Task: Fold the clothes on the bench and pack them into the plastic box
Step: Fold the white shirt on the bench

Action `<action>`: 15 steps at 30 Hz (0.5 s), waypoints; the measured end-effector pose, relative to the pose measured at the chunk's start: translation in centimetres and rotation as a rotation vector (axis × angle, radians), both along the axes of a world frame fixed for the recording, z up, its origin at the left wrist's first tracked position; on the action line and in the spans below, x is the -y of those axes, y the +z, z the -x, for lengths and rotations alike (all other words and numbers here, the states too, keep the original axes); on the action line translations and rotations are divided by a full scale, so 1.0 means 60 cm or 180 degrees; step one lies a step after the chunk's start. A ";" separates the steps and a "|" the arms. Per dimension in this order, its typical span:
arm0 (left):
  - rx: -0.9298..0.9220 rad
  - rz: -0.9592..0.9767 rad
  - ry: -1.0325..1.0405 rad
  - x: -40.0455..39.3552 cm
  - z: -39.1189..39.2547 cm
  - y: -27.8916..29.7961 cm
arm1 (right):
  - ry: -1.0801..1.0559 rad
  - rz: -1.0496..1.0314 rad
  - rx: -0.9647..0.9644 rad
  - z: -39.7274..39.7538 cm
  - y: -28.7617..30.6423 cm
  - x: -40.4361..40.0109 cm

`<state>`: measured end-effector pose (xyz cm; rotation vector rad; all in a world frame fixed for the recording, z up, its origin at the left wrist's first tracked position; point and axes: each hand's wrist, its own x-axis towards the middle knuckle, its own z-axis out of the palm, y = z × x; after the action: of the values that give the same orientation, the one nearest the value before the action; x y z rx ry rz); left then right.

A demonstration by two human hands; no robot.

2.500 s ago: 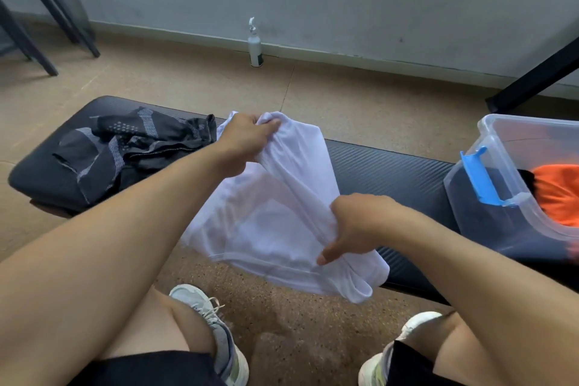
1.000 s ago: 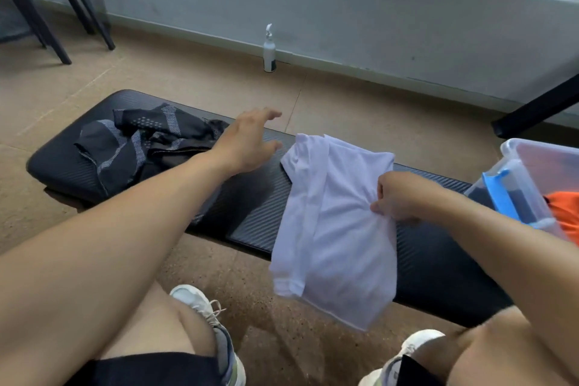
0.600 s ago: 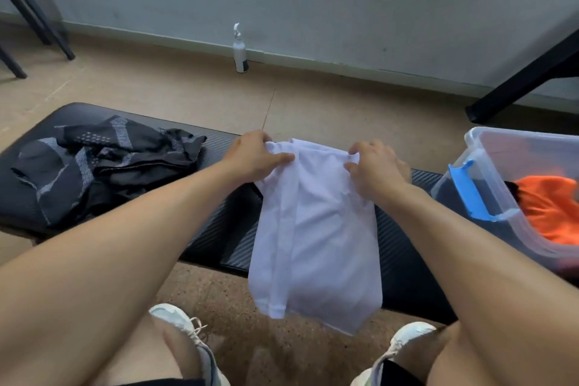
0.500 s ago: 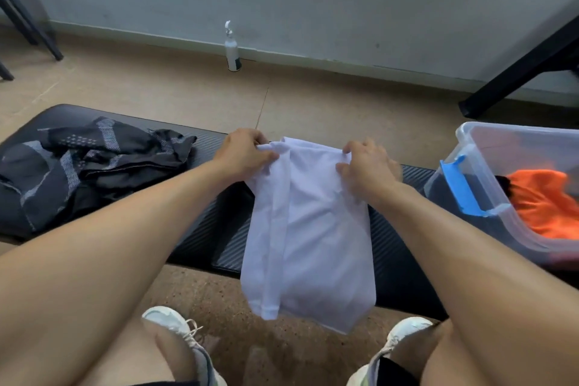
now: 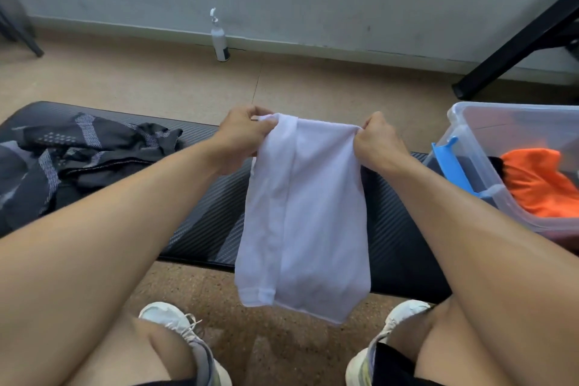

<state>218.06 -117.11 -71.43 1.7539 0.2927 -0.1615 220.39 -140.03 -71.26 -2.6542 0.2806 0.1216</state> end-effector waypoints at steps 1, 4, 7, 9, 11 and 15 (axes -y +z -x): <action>0.0124 -0.0640 0.0244 -0.002 -0.010 -0.016 | -0.0004 0.0038 0.0015 0.002 -0.005 0.002; 0.0226 -0.1525 0.0367 -0.017 -0.025 -0.045 | -0.0002 0.0131 0.0107 0.005 -0.019 -0.002; -0.0061 -0.1549 0.0099 -0.022 -0.032 -0.042 | -0.0029 0.0032 0.0169 0.003 -0.021 -0.009; -0.0236 -0.1688 -0.0263 -0.015 -0.030 -0.031 | -0.0039 -0.0189 0.0124 -0.001 -0.019 -0.008; -0.0274 -0.1806 -0.0482 -0.012 -0.031 -0.032 | 0.0001 -0.0384 -0.0115 -0.002 -0.013 -0.005; -0.0162 -0.1293 -0.0720 -0.017 -0.024 -0.019 | 0.0112 -0.0700 -0.0563 -0.004 -0.017 0.002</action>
<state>219.49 -116.10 -72.58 2.1881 0.1697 -0.3282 220.64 -140.17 -72.30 -2.4333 0.2614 0.3780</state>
